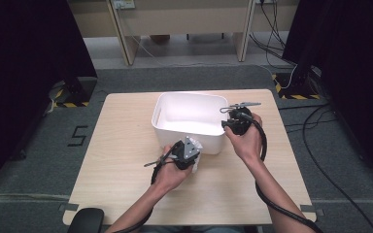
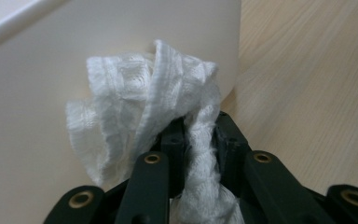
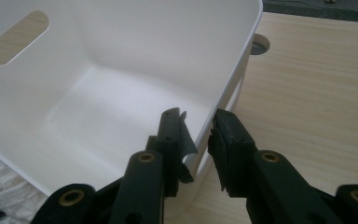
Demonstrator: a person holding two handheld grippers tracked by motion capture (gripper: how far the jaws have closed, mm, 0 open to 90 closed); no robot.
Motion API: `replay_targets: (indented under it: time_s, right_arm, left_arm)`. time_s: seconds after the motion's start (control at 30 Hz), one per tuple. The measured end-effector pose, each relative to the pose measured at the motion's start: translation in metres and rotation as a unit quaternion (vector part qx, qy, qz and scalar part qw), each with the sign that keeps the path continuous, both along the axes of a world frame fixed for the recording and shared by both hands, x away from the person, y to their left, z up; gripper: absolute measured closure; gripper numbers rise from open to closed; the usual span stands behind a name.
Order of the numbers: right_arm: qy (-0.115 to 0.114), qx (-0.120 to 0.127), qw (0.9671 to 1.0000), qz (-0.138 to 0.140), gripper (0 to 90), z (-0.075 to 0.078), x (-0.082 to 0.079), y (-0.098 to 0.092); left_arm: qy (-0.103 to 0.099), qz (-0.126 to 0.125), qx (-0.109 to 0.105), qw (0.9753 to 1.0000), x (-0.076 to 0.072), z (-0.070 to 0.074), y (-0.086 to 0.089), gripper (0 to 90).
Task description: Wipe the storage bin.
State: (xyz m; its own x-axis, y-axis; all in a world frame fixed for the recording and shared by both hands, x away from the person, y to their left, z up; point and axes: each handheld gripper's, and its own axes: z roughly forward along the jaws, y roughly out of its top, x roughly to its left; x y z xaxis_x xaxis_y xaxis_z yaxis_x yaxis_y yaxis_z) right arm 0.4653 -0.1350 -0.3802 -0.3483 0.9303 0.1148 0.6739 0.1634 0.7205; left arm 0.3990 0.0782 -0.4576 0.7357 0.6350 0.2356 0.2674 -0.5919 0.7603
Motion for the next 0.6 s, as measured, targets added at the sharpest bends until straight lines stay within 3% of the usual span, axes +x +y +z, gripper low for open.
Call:
replay_targets:
  time_s: [0.6]
  right_arm:
    - [0.001,0.0,1.0,0.0,73.5,0.0,0.0,0.0]
  left_arm:
    - [0.009,-0.002,0.013,0.9999,0.002,-0.013,-0.002,76.9]
